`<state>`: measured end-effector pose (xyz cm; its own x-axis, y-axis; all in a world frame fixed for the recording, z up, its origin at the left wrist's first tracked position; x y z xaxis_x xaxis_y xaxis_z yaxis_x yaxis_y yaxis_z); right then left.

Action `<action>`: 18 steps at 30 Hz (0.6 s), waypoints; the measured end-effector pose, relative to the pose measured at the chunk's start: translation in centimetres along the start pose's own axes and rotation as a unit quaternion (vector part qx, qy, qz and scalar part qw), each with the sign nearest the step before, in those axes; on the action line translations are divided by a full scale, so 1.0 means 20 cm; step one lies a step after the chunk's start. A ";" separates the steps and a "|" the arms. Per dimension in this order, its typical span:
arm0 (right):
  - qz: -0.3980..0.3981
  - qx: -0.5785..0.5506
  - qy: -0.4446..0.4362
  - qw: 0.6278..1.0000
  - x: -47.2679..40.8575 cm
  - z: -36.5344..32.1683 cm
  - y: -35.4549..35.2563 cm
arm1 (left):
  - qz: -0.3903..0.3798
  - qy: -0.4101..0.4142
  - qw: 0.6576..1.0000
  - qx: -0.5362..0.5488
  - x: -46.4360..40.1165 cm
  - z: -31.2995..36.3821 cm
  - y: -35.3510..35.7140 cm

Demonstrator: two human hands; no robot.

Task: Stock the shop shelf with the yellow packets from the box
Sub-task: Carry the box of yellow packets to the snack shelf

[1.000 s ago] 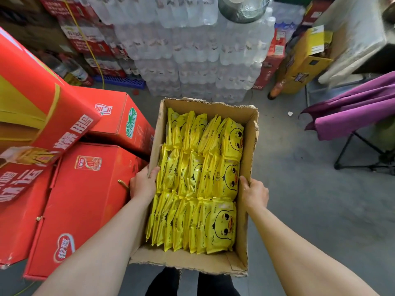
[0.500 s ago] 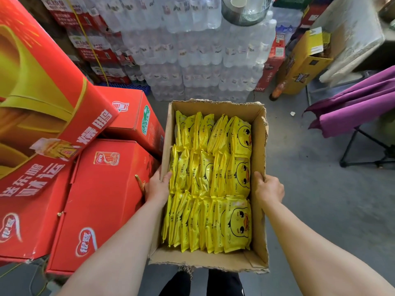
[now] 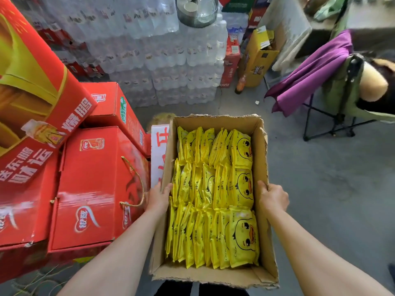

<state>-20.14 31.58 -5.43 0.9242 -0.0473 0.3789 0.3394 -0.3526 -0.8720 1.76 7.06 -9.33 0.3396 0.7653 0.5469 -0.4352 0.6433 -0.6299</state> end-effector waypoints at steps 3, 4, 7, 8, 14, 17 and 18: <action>0.019 -0.018 0.043 0.999 0.15 0.23 -0.09 | -0.031 0.038 0.998 -0.033 0.11 -0.04 0.05; 0.026 -0.024 0.059 0.998 0.19 0.31 -0.10 | -0.038 0.048 0.997 -0.048 0.15 -0.03 0.07; 0.044 -0.043 0.105 0.993 0.33 0.56 -0.16 | -0.052 0.086 0.992 -0.077 0.30 0.00 0.13; 0.047 -0.056 0.119 0.990 0.37 0.65 -0.19 | -0.061 0.097 0.989 -0.090 0.36 0.01 0.15; 0.075 -0.119 0.201 0.969 0.64 1.21 -0.33 | -0.109 0.169 0.968 -0.150 0.69 0.08 0.39; 0.083 -0.137 0.241 0.957 0.77 1.51 -0.40 | -0.137 0.217 0.951 -0.171 0.92 0.12 0.55; 0.086 -0.144 0.254 0.952 0.81 1.62 -0.43 | -0.146 0.232 0.944 -0.181 1.02 0.14 0.61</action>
<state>-2.38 64.13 -1.88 0.7327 -0.5482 0.4033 0.0607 -0.5376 -0.8410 1.01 30.35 -4.29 0.7666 0.4283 0.4783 0.0187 0.7297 -0.6835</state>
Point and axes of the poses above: each hand's wrist, its own x-axis away from the middle knuckle, its own y-axis out of the palm, z = x × y, the point moved 1 cm from there along -x, towards the middle knuckle, and after that the axes turned 4 degrees about z, right-handed, at the moved point
